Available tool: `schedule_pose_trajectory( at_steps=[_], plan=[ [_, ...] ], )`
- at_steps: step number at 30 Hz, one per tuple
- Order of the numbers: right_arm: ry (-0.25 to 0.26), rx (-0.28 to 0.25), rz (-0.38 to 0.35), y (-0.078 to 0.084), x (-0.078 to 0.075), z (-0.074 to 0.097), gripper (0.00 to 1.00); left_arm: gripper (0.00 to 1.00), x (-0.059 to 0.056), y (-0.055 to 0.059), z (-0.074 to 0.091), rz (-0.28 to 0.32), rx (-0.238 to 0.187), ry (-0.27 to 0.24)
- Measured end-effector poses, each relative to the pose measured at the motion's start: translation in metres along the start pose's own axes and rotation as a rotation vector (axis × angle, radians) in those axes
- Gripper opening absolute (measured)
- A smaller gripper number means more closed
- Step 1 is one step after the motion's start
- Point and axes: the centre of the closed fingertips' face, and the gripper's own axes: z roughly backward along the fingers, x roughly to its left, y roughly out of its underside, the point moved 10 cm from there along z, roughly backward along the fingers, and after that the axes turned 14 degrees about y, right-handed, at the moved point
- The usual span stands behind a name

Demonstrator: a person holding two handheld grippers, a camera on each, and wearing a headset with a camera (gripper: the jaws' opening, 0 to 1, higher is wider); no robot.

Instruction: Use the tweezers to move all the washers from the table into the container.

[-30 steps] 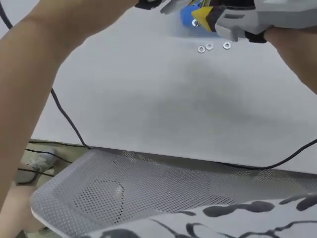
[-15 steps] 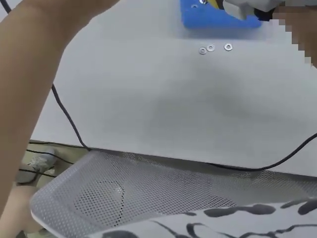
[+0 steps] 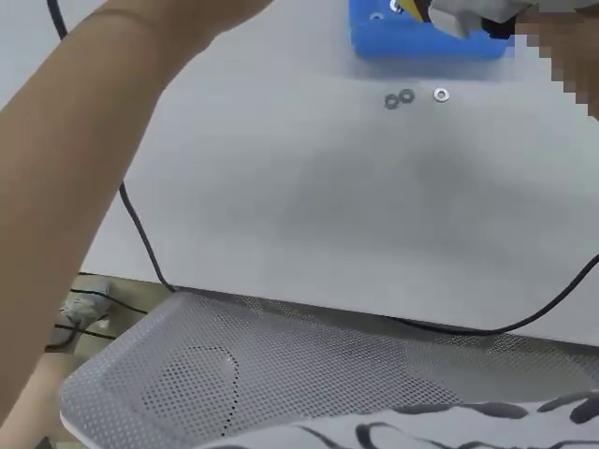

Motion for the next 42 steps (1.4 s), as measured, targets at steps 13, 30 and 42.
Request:
schedule_pose_trajectory(
  at_steps=[13, 30, 42],
  plan=[
    [-0.031, 0.022, 0.008, 0.009, -0.005, -0.016, 0.05, 0.0, 0.009, 0.009, -0.011, 0.031, 0.018, 0.012],
    [-0.061, 0.053, -0.059, 0.013, -0.013, -0.025, 0.06, 0.0, 0.016, 0.013, -0.016, 0.044, 0.03, 0.024],
    [-0.018, 0.011, -0.05, -0.003, -0.011, -0.001, 0.07, 0.0, 0.007, 0.002, 0.005, 0.047, -0.037, -0.004]
  ],
)
